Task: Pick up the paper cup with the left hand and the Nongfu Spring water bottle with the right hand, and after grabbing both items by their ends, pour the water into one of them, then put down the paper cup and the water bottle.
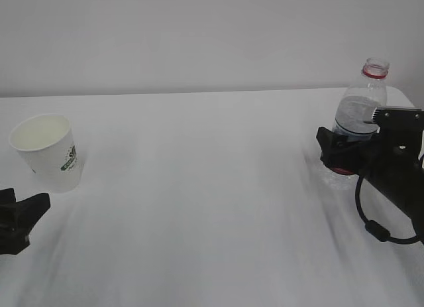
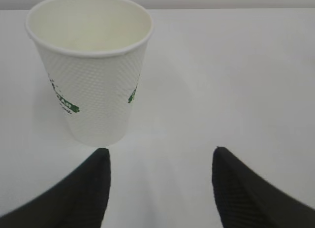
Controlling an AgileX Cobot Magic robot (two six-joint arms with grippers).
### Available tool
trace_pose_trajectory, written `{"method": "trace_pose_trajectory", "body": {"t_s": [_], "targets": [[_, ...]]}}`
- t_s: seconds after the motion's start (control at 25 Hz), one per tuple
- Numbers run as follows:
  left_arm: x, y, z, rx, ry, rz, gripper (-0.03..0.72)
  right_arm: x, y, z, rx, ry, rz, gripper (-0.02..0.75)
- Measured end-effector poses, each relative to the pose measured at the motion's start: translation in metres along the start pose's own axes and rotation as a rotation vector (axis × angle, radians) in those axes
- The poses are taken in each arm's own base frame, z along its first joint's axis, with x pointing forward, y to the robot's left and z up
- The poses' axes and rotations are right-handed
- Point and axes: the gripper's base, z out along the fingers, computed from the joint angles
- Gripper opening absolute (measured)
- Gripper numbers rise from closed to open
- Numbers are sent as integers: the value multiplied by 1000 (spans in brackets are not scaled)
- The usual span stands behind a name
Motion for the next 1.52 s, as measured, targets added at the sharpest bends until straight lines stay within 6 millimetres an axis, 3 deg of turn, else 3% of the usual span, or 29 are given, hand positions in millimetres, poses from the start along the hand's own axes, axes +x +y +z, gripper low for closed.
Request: {"method": "trace_pose_trajectory", "body": {"t_s": [0.48, 0.84, 1.24, 1.52], "targets": [[0, 0, 0, 0, 0, 0, 468, 0, 7, 0, -72, 2, -34, 494], [0, 0, 0, 0, 0, 0, 468, 1, 7, -3, -79, 8, -45, 488], [0, 0, 0, 0, 0, 0, 468, 1, 8, -34, -78, 65, -103, 487], [0, 0, 0, 0, 0, 0, 467, -10, 10, -51, -78, 63, -110, 486]]}}
